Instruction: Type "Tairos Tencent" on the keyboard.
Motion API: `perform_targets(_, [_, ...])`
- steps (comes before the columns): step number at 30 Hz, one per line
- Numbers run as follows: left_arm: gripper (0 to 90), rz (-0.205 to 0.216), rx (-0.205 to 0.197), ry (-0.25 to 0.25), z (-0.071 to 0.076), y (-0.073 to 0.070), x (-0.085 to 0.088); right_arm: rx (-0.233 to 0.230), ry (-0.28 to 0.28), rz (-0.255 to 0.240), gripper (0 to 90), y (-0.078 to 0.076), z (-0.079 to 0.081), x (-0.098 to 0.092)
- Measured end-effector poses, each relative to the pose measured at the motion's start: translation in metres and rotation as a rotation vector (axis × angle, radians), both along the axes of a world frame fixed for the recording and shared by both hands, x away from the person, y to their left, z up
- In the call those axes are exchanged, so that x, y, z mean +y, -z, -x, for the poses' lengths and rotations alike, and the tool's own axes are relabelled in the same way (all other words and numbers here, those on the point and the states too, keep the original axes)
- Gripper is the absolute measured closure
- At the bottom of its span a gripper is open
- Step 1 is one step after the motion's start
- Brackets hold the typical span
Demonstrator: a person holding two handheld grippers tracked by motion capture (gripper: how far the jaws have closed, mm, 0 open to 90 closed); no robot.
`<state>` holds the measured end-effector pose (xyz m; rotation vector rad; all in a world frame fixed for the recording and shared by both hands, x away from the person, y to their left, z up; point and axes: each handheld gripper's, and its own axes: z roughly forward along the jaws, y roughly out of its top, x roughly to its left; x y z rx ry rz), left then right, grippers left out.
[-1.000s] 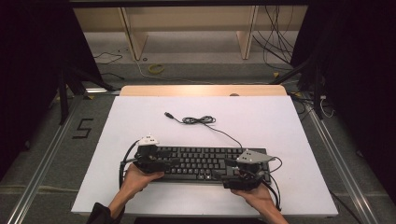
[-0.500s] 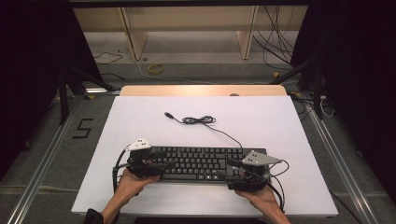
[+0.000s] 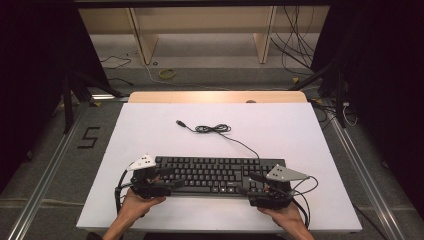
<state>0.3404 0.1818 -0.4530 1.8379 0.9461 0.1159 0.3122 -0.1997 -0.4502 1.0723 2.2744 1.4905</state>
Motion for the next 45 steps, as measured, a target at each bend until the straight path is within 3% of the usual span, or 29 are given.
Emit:
perform_targets(14, [25.3,0.051,-0.049,0.006,0.021,0.002,0.012,-0.018,0.023,-0.009,33.0,0.004,0.011,-0.016])
perform_targets(21, [24.0,0.053,-0.063,-0.003,0.029,0.005,0.016,-0.028,0.036,-0.008,32.8,0.006,0.017,-0.022])
perform_targets(26, [23.5,0.036,-0.059,0.004,0.031,0.006,0.015,-0.035,0.042,-0.005,32.7,0.006,0.019,-0.025])
perform_targets(45, [23.5,0.042,-0.068,-0.013,0.030,0.006,0.017,-0.035,0.045,-0.006,32.5,0.007,0.019,-0.026])
